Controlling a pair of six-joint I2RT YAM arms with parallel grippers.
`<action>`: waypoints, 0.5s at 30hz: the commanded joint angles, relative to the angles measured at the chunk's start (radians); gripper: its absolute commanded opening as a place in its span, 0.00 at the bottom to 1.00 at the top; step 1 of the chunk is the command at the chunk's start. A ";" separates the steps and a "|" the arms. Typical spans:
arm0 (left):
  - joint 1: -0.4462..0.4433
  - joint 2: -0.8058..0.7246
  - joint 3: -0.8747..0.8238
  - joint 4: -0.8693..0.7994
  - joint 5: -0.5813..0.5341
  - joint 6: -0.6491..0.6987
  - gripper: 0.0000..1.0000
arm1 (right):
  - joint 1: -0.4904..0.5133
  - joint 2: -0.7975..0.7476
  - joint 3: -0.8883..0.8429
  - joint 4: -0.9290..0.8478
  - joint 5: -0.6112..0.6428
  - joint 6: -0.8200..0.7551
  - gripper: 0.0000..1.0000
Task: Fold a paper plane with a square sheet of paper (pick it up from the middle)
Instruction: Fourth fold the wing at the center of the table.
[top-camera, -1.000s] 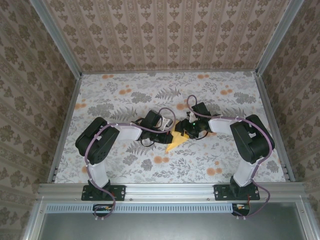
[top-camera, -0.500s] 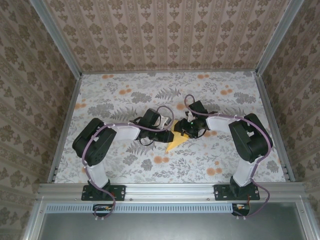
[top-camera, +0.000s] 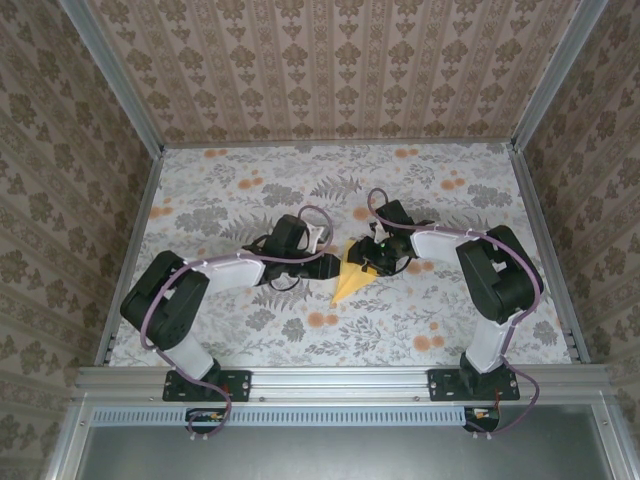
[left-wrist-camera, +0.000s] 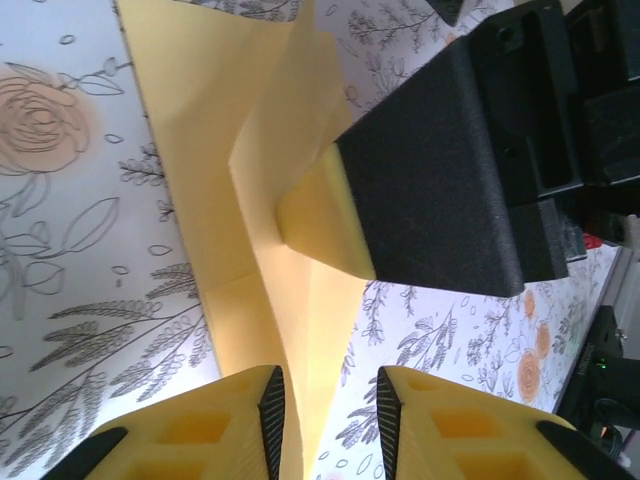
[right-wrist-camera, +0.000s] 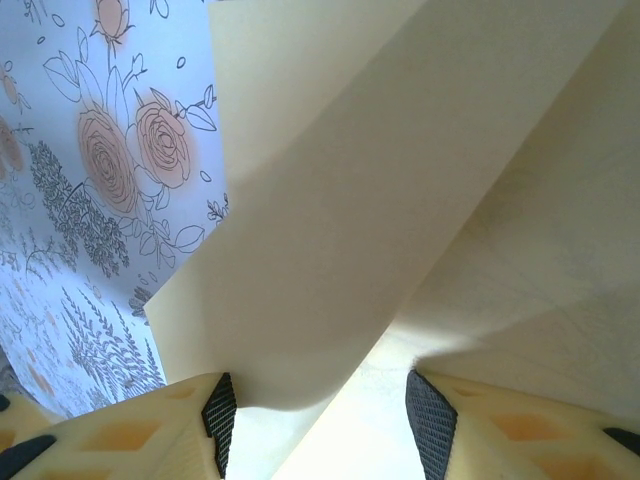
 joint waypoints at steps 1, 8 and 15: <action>-0.026 0.003 0.007 0.064 0.025 -0.034 0.28 | -0.001 0.082 -0.026 -0.124 0.135 -0.034 0.56; -0.041 0.075 0.057 0.028 0.025 -0.024 0.18 | -0.001 0.093 -0.025 -0.139 0.140 -0.042 0.57; -0.041 0.120 0.085 -0.013 0.016 -0.018 0.14 | -0.001 0.106 -0.020 -0.149 0.147 -0.044 0.56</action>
